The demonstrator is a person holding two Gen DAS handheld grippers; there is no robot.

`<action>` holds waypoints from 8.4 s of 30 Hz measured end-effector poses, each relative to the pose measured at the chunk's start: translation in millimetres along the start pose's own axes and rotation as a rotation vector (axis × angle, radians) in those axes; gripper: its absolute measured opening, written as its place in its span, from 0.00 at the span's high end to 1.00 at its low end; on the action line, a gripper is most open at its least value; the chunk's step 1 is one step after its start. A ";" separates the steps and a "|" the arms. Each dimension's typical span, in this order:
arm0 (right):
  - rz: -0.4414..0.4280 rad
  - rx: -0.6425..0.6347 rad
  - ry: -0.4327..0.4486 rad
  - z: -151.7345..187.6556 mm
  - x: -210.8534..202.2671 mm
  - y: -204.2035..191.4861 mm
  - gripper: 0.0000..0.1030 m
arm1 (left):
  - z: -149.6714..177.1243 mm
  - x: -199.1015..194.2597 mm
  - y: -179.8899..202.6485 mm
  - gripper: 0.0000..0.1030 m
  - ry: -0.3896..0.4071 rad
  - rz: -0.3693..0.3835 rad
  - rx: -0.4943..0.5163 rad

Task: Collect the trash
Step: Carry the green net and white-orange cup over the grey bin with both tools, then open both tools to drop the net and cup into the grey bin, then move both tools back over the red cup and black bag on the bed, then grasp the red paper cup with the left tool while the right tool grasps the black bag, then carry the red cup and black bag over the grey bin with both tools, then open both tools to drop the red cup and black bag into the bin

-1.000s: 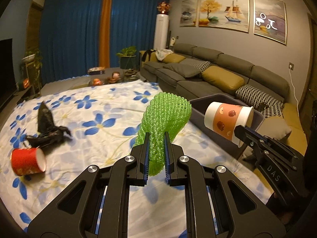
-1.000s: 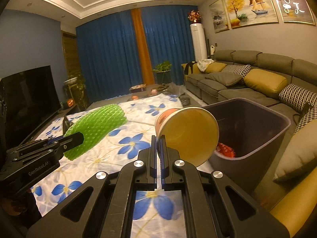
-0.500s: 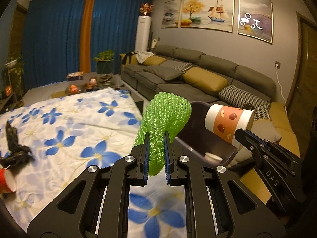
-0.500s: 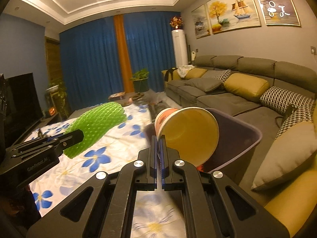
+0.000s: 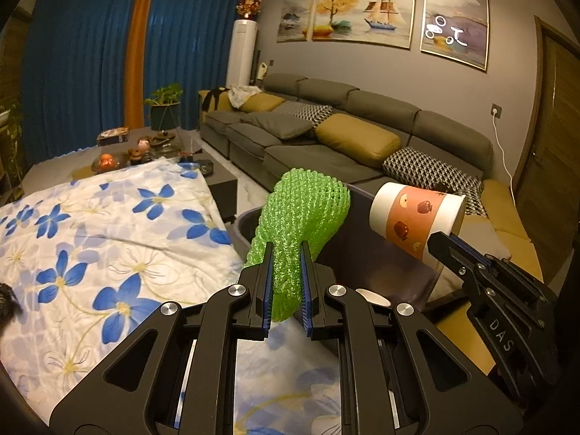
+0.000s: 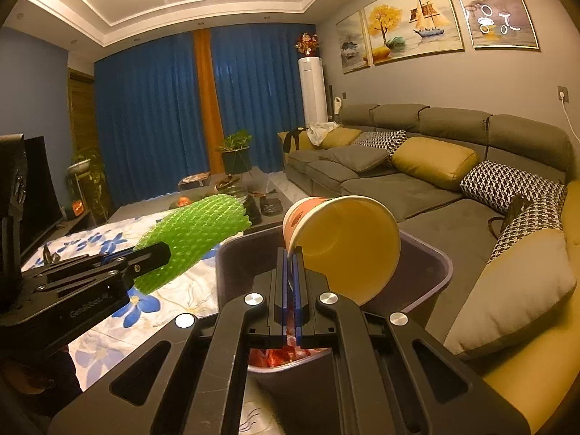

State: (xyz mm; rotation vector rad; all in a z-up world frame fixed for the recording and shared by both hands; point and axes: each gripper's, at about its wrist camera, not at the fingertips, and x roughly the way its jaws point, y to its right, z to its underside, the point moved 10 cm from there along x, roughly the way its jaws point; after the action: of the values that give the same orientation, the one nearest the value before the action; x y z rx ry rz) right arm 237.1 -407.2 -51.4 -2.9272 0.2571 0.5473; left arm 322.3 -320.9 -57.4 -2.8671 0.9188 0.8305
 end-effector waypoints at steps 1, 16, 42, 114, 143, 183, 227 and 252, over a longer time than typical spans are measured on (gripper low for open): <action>0.001 0.002 -0.001 0.6 1.2 1.4 0.97 | 0.1 3.0 1.5 0.88 -0.002 0.001 0.001; 0.007 0.018 -0.024 1.2 14.5 4.7 0.97 | 0.1 40.2 16.5 0.87 -0.047 0.043 0.011; -0.001 0.075 -0.046 0.1 29.2 23.4 0.73 | -0.1 46.1 5.6 0.23 -0.036 0.092 -0.073; -0.379 -0.168 -0.097 47.4 -17.9 -323.4 0.25 | 148.0 -185.5 -371.4 0.24 -0.113 -0.594 -0.385; -0.442 -0.303 -0.250 79.1 82.8 -459.0 0.43 | 141.6 -281.9 -446.1 0.25 0.090 -0.866 -0.513; -0.434 -0.265 -0.175 61.3 1.3 -357.6 0.99 | 122.4 -267.7 -392.8 0.25 0.090 -0.784 -0.417; 0.072 0.081 -0.001 -25.4 13.4 -3.0 0.99 | -20.4 -11.7 -18.6 0.25 0.073 0.003 -0.025; 0.137 0.128 -0.033 -10.7 24.9 27.6 0.50 | -20.0 47.4 -1.0 0.12 0.011 0.102 -0.053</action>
State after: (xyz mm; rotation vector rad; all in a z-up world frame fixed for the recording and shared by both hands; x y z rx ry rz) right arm 258.2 -439.5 -54.0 -2.7893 0.4731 0.5744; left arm 364.9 -348.9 -63.7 -2.8936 1.0682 0.8610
